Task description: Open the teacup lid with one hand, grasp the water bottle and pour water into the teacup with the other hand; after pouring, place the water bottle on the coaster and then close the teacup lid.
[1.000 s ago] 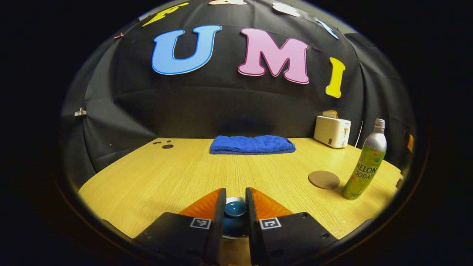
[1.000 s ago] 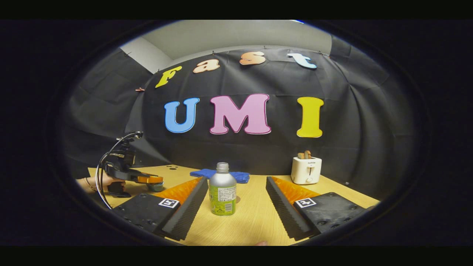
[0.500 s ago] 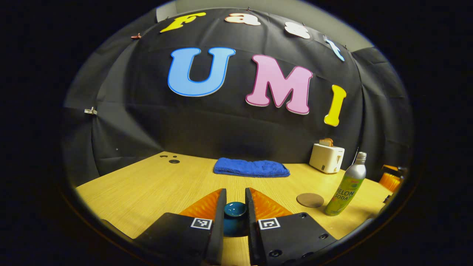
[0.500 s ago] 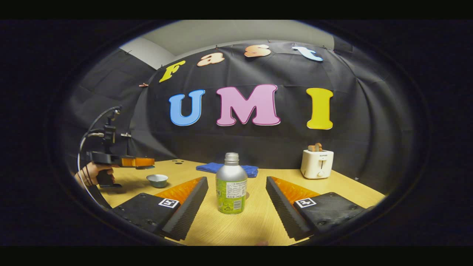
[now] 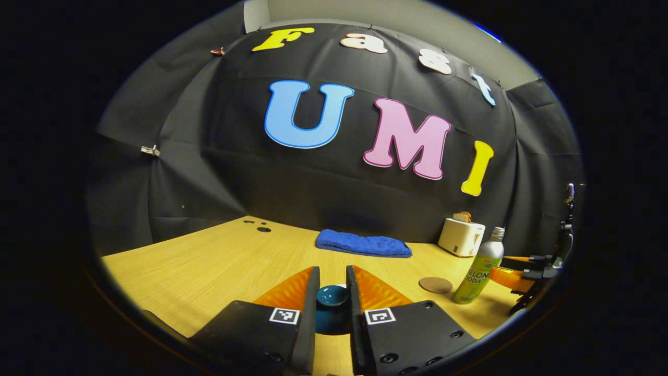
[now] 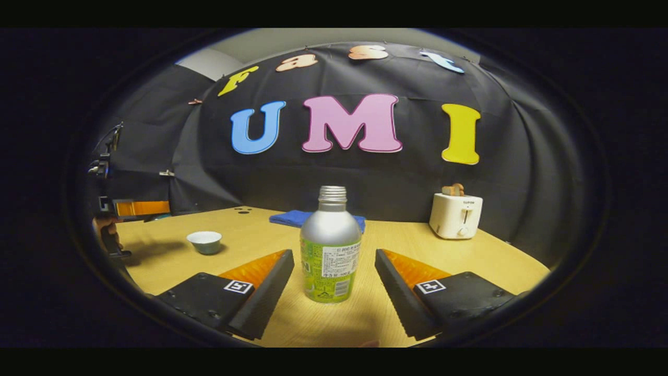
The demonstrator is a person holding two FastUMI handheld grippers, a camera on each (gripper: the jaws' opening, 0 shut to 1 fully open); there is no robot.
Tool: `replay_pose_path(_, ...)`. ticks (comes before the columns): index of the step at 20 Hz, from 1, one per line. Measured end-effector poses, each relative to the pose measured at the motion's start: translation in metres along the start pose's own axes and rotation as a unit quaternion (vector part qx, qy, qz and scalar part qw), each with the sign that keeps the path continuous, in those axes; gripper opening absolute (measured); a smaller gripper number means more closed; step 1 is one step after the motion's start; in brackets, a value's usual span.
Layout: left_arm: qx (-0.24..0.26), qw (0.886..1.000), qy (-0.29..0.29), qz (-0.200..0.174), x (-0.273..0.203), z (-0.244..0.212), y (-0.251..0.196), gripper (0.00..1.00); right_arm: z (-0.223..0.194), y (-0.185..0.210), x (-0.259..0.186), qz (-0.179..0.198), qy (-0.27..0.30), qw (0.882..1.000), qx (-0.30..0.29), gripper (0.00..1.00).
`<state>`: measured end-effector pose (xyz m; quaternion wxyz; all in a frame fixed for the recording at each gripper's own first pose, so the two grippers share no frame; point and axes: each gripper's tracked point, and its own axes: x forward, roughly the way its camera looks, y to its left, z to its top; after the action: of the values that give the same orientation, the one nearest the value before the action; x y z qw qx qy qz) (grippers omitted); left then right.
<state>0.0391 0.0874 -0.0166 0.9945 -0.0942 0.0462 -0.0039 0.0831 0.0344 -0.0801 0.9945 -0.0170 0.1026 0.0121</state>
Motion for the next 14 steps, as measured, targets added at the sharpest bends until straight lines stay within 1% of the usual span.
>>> replay_pose_path(5,-0.009,1.000,0.002,-0.009,-0.001,-0.002,0.001,0.31,-0.010,0.007,0.019,-0.009,0.017,1.000,-0.003,0.97)
replay_pose_path(9,-0.015,1.000,-0.001,-0.009,-0.003,0.001,0.004,0.31,-0.015,0.009,0.025,-0.010,0.026,1.000,0.009,0.97)
replay_pose_path(12,-0.020,1.000,-0.001,-0.008,-0.003,0.001,0.006,0.31,-0.016,0.008,0.028,-0.008,0.029,0.999,0.012,0.83)
replay_pose_path(13,-0.022,1.000,0.001,-0.008,-0.003,0.001,0.005,0.31,-0.014,0.007,0.027,-0.008,0.031,0.999,0.009,0.82)
replay_pose_path(14,-0.024,1.000,0.001,-0.009,-0.004,0.001,0.005,0.31,-0.011,0.008,0.027,-0.009,0.031,0.999,-0.002,0.77)
